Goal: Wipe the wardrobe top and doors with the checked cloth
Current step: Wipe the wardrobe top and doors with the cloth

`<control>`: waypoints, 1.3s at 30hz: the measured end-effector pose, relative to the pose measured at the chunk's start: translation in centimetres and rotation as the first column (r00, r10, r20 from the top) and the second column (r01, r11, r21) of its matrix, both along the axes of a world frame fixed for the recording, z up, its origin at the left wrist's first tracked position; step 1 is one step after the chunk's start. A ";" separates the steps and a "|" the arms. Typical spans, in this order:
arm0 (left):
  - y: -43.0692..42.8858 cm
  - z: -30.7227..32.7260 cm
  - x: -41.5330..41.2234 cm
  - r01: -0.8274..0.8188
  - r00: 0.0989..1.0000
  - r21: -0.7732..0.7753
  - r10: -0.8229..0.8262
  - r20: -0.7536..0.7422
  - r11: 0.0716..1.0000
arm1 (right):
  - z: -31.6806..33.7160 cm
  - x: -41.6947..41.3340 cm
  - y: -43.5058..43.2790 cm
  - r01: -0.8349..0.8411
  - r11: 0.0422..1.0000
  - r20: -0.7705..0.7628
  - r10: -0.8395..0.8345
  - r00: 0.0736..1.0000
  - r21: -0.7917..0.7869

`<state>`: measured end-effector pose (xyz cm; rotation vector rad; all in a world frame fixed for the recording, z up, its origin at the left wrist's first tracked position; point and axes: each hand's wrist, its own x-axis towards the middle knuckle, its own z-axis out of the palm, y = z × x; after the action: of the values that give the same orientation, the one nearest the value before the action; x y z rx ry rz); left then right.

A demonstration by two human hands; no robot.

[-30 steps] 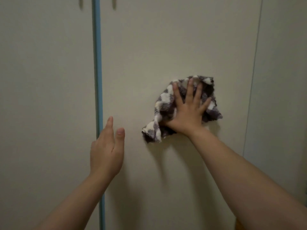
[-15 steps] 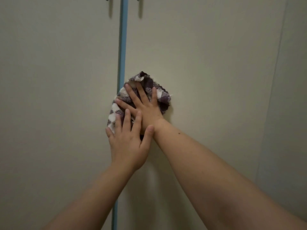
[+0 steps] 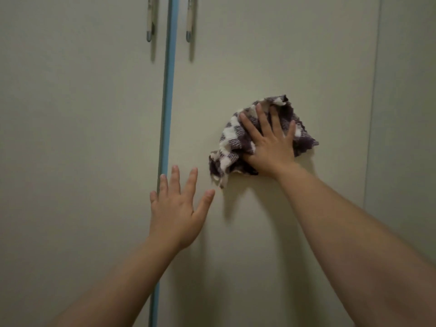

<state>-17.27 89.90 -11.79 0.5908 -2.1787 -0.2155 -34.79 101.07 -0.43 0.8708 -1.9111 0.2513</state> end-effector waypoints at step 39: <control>2.4 30.4 -11.7 0.125 0.688 -0.511 -0.445 -0.574 0.851 | 26.1 -1.2 -0.8 0.038 0.875 0.071 -0.004 0.997 -0.483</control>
<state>-28.97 92.30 18.65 -0.1180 -1.4966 -0.0810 -35.94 100.24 25.65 0.5046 -1.7982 0.7224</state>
